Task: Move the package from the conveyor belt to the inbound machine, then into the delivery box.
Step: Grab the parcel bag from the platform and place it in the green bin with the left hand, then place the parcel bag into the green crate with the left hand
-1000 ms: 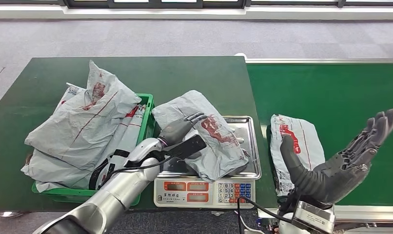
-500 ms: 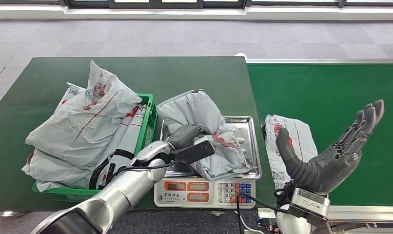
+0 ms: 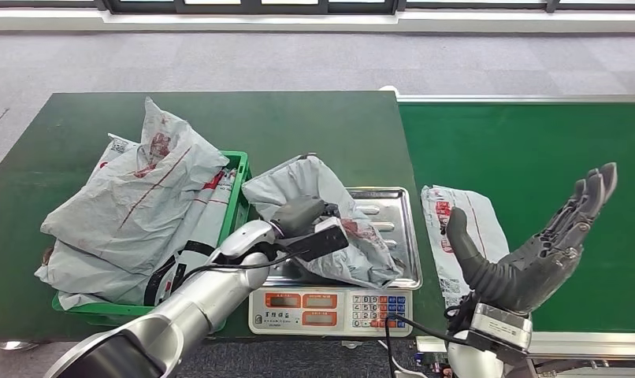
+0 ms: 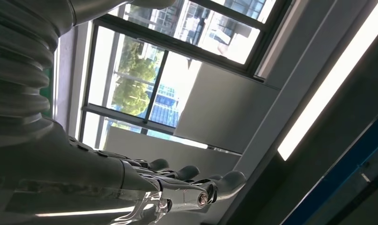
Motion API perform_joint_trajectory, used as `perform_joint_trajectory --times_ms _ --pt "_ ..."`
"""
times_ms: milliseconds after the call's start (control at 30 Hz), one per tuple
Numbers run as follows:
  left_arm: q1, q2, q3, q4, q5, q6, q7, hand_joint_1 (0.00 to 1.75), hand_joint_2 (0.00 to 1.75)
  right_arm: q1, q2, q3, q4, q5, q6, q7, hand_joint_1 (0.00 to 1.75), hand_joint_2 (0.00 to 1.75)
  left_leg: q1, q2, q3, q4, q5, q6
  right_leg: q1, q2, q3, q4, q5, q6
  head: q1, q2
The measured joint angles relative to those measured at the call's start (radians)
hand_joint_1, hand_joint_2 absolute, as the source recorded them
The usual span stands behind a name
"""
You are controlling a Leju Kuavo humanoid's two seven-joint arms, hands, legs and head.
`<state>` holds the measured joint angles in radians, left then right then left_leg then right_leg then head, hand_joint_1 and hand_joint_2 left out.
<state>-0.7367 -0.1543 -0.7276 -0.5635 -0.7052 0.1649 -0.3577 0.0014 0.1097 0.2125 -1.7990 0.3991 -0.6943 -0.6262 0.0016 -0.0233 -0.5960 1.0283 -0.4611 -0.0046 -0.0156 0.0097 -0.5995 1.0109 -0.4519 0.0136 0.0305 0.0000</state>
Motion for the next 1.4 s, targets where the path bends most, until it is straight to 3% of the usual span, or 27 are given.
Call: perform_joint_trajectory --times_ms 233,500,733,867,1200,1400 --pt "-0.016 0.07 -0.022 -0.137 -0.103 0.221 0.079 1.75 1.75 0.017 -0.005 0.0 0.0 -0.022 0.0 -0.021 0.0 1.75 0.0 0.0 0.0 0.0 0.0 0.0 0.0 0.0 -0.001 0.001 0.0 0.0 0.0 0.0" --pt "-0.016 0.151 -0.02 -0.285 -0.273 0.357 0.173 1.75 1.75 0.023 -0.018 0.0 0.001 -0.055 0.0 -0.037 0.0 1.75 0.0 0.0 0.0 0.0 0.0 0.0 0.0 0.0 -0.001 0.001 0.0 0.0 0.0 0.0" --pt "0.002 0.183 0.018 -0.389 -0.469 0.421 0.242 1.75 1.75 0.03 -0.019 0.0 0.0 -0.05 -0.001 -0.028 0.0 1.75 0.0 0.0 0.0 0.0 0.0 0.0 0.0 0.0 -0.001 0.001 0.0 0.0 0.0 0.0" --pt "0.031 0.2 0.067 -0.435 -0.601 0.454 0.28 1.75 1.75 0.041 -0.028 -0.002 0.0 -0.049 -0.002 -0.027 0.0 1.75 0.0 0.0 0.0 0.0 0.0 0.0 0.0 0.0 -0.001 0.001 0.0 0.0 0.0 0.0" --pt "0.069 0.268 0.252 -0.419 -0.685 0.513 0.319 1.75 1.75 0.099 -0.052 -0.019 -0.006 -0.058 -0.003 -0.038 0.0 1.75 0.001 0.001 0.0 -0.001 0.0 0.0 0.001 0.001 -0.001 0.001 0.0 -0.001 0.0 0.0" --pt "0.155 0.303 0.387 -0.391 -0.73 0.528 0.346 1.75 1.75 0.127 -0.057 -0.031 -0.025 -0.056 -0.003 -0.044 0.0 1.75 0.001 0.002 0.0 -0.001 0.0 -0.001 0.001 0.002 -0.002 0.001 -0.001 -0.002 0.0 0.0"
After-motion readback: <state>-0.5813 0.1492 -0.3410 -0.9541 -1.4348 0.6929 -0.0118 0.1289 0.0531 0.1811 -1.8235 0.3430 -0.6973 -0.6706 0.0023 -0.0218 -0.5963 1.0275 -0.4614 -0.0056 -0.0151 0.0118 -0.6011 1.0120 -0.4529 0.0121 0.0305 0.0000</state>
